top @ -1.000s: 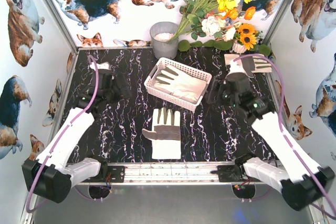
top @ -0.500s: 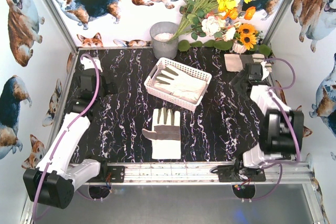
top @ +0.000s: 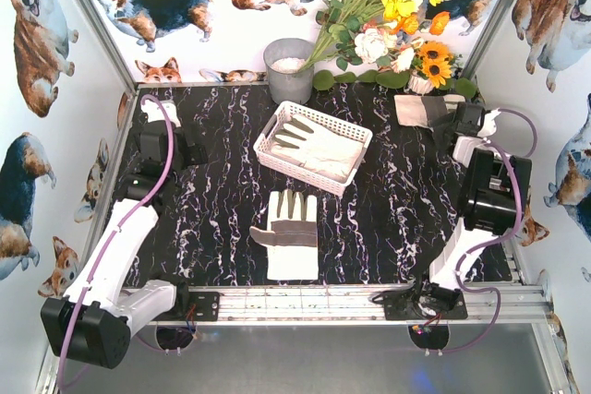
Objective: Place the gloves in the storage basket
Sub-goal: Pick up the glove from the center of the board, then pair the glove with the glove.
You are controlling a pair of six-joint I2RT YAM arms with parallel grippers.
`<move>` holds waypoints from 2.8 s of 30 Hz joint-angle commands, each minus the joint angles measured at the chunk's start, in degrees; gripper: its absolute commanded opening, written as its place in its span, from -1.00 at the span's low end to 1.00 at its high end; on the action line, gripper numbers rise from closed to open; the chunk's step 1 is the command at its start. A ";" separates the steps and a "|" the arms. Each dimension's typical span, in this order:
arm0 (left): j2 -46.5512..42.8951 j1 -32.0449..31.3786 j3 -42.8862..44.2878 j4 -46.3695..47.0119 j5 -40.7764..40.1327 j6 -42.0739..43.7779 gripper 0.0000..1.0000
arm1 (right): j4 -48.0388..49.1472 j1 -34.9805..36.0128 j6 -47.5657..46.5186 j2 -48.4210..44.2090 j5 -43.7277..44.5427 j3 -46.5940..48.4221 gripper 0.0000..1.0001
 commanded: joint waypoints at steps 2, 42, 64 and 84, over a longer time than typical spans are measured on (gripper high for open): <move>1.75 0.72 -0.02 1.09 0.13 -0.10 0.95 | 6.66 -0.51 4.71 4.79 -0.87 6.37 0.20; 1.83 0.83 -0.78 2.91 -1.42 3.07 0.94 | 29.02 -6.30 5.89 -0.28 -10.04 -5.38 -1.00; 15.24 -38.92 13.72 9.72 12.41 6.70 0.92 | -26.12 -3.80 -13.29 -55.41 -17.65 -13.43 -1.00; 33.84 -52.49 28.56 19.12 20.82 0.01 0.94 | -44.91 8.94 -15.25 -54.96 -40.88 -1.83 -1.00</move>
